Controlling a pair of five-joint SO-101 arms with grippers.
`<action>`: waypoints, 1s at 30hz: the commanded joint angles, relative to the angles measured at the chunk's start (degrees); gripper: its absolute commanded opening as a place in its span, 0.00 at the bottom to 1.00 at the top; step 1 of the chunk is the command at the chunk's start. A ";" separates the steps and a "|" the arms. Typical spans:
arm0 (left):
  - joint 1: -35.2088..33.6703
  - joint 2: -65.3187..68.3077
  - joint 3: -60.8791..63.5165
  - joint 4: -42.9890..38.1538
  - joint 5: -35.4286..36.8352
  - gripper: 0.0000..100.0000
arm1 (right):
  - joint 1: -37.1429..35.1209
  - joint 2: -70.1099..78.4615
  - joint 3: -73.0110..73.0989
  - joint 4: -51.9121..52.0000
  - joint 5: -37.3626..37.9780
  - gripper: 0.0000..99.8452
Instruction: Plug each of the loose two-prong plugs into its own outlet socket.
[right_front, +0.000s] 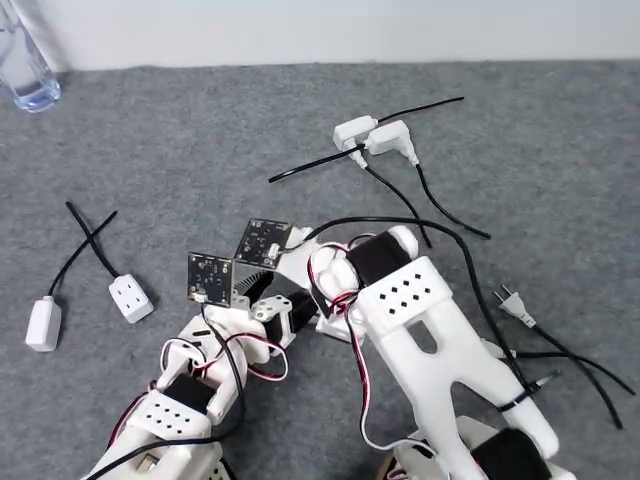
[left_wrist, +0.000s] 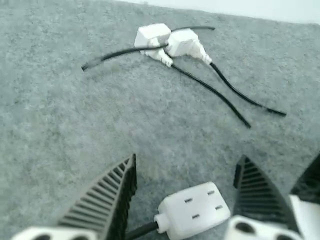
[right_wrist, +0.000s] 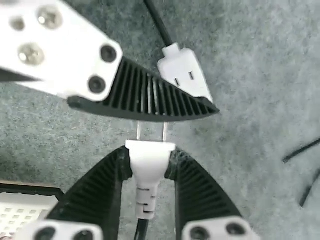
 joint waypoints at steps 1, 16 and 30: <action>-0.09 0.26 -0.04 -0.53 -0.44 0.30 | -0.48 -2.68 -7.56 2.24 -0.53 0.01; -0.09 0.26 -0.04 -0.44 -0.44 0.30 | -0.40 -2.68 -10.11 3.74 -2.37 0.01; -0.18 0.26 0.04 -0.44 -0.44 0.30 | 19.65 -2.68 2.90 -0.92 12.31 0.01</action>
